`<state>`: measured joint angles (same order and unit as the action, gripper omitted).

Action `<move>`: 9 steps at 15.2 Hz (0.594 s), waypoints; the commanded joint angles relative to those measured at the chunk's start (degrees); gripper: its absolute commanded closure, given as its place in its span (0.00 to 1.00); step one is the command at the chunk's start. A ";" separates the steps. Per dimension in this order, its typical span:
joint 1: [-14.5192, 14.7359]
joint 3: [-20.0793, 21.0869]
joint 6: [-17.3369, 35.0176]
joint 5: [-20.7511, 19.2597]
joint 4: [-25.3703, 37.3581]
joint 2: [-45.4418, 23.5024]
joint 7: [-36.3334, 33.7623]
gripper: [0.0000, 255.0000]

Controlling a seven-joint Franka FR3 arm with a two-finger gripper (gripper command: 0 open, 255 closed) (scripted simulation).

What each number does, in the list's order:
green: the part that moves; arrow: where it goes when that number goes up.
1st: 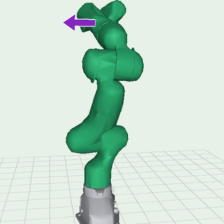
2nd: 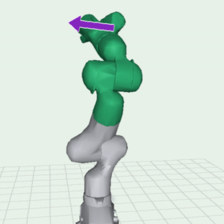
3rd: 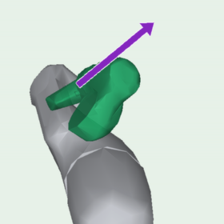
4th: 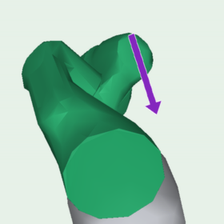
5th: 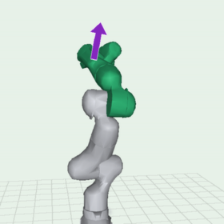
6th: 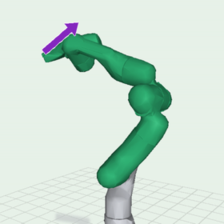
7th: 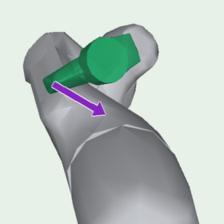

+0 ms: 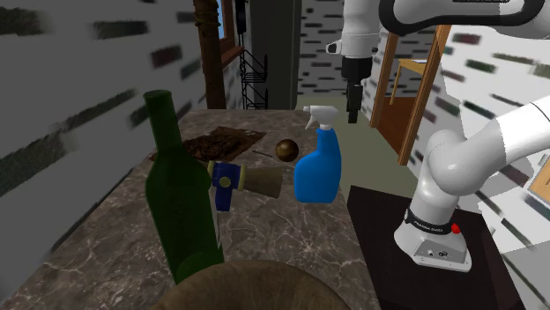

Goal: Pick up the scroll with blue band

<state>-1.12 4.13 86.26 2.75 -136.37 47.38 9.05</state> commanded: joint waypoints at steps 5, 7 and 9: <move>1.36 3.51 5.18 1.79 2.31 -6.07 -2.06 0.00; 1.90 5.26 7.58 2.39 3.84 -9.28 -3.09 0.00; 2.36 7.00 9.84 2.76 5.62 -12.59 -4.14 0.00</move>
<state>1.06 10.44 95.03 5.41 -131.70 36.39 5.24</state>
